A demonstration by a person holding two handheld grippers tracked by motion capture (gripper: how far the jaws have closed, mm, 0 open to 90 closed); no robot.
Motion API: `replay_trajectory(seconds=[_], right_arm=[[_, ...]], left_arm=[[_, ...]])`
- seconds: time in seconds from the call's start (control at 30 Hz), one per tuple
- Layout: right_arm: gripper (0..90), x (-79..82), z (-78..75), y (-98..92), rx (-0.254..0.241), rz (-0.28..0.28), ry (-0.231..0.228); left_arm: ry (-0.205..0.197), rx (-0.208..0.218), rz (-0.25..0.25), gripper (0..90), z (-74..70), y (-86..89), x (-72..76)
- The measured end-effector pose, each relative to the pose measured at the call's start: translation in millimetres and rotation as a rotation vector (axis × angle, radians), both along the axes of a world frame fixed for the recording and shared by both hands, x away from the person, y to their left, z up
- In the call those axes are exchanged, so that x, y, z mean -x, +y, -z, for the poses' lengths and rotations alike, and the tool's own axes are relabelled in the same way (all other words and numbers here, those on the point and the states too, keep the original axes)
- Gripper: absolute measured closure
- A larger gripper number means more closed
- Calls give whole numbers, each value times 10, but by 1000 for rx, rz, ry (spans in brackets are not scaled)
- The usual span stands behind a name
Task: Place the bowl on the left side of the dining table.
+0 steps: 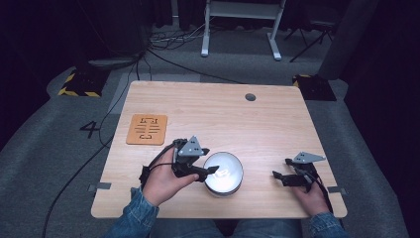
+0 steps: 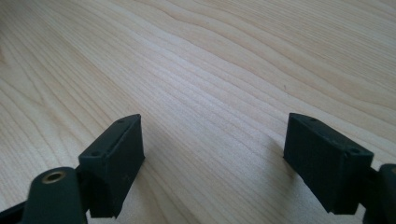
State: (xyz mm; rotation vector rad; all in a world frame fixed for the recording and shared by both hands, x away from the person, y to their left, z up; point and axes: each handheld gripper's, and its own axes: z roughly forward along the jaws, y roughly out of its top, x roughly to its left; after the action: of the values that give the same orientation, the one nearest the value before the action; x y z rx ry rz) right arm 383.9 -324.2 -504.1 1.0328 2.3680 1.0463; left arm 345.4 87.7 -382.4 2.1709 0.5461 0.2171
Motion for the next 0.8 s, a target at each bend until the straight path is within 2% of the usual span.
replay_trajectory(seconds=[0.17,0.23,0.3,0.43,0.47,0.53,0.6,0.63,0.67,0.7,0.77,0.8], right_arm=[[202,0,0,0,0,0,0],[202,0,0,0,0,0,0],[202,0,1,1,-1,0,-1],[202,0,0,0,0,0,0],[202,0,0,0,0,0,0],[202,0,0,0,-1,0,1],[202,0,0,0,-1,0,0],[202,0,0,0,0,0,0],[202,0,0,0,0,0,0],[202,0,0,0,0,0,0],[201,0,1,1,-1,1,0],[202,0,1,2,-1,2,-1]], left_arm=[[-5,-27,-16,394,52,-142,-71],[-7,-67,-32,421,69,-184,-124],[-1,-81,-42,448,84,-204,-164],[46,-73,-56,552,105,-203,-240],[51,-77,-56,601,110,-209,-251],[51,-104,-48,606,123,-244,-277],[70,-110,-54,651,138,-289,-277],[52,-139,-61,689,139,-318,-287],[52,-139,-61,736,139,-318,-287],[45,-158,-65,782,128,-321,-292],[41,-170,-80,799,111,-330,-304],[56,-164,-85,800,112,-338,-302]])
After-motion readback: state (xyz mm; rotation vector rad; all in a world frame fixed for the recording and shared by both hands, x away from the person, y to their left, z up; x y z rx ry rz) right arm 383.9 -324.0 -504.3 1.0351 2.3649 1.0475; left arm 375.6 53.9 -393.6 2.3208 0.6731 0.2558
